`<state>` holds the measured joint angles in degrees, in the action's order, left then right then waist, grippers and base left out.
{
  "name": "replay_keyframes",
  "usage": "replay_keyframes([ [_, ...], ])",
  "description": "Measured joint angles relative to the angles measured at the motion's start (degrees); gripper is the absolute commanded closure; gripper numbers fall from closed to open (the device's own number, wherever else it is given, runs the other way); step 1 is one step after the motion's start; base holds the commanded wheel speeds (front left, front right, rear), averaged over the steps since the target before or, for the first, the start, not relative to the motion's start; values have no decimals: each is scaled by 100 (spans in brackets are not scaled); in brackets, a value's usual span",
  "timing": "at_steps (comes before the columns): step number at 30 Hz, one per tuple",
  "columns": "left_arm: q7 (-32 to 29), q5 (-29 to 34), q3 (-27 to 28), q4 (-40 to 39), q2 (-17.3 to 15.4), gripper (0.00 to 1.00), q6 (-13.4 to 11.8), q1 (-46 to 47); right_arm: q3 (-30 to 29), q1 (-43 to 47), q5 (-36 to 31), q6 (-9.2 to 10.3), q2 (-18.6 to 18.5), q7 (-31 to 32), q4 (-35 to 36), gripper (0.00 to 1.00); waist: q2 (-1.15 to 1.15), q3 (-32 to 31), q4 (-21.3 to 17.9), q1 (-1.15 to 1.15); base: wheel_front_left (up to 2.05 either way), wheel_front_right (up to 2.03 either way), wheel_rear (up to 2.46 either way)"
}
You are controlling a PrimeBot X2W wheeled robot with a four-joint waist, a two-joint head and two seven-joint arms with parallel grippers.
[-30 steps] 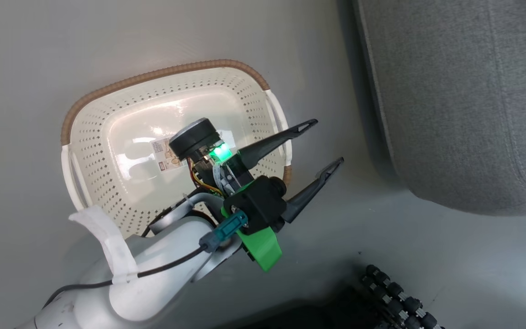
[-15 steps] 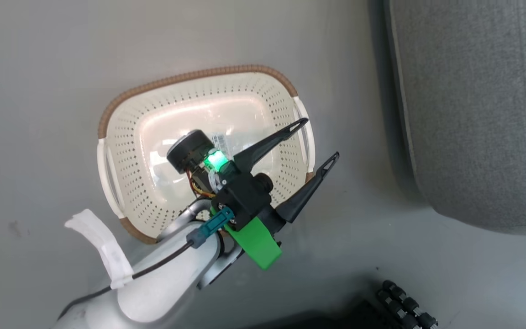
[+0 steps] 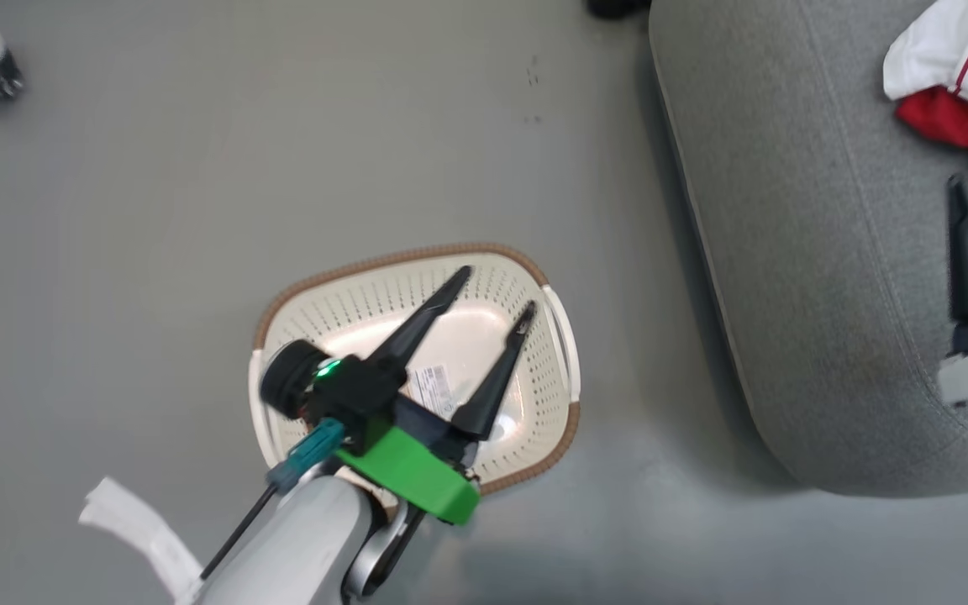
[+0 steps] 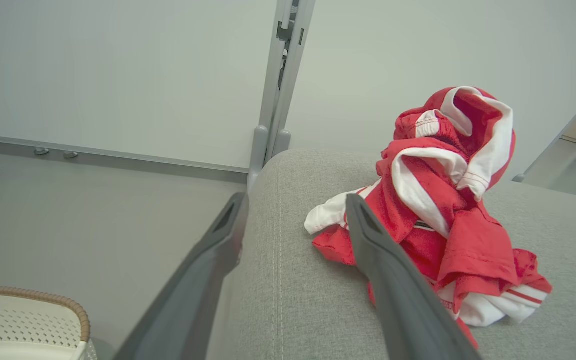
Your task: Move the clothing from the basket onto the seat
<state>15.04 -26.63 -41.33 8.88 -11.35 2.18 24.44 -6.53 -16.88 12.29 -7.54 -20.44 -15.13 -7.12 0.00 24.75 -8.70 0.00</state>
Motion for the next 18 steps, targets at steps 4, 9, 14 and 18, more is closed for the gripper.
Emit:
replay_keyframes([
  [4, 1, 275, 644, -129, 101, 0, -114, -526, 381, 413, 71, 0, 194, -1, 227, 0, 0, -453, 123, 0, 0, 0, 0],
  [9, 9, 527, 1292, -97, 235, 0, -119, -1216, 876, 868, 46, 0, 345, -1, 326, 0, 0, -994, 372, 0, 0, 0, 0],
  [14, 10, 773, 1872, -13, 326, 0, -121, -1810, 1138, 1344, -85, 0, 523, -1, 516, 0, 0, -1493, 649, 0, 0, 0, 0],
  [18, 10, 1129, 2326, -201, 400, 0, -116, -2274, 1125, 1737, -218, 0, 673, -1, 784, 0, 0, -1903, 865, 0, 0, 0, 0],
])
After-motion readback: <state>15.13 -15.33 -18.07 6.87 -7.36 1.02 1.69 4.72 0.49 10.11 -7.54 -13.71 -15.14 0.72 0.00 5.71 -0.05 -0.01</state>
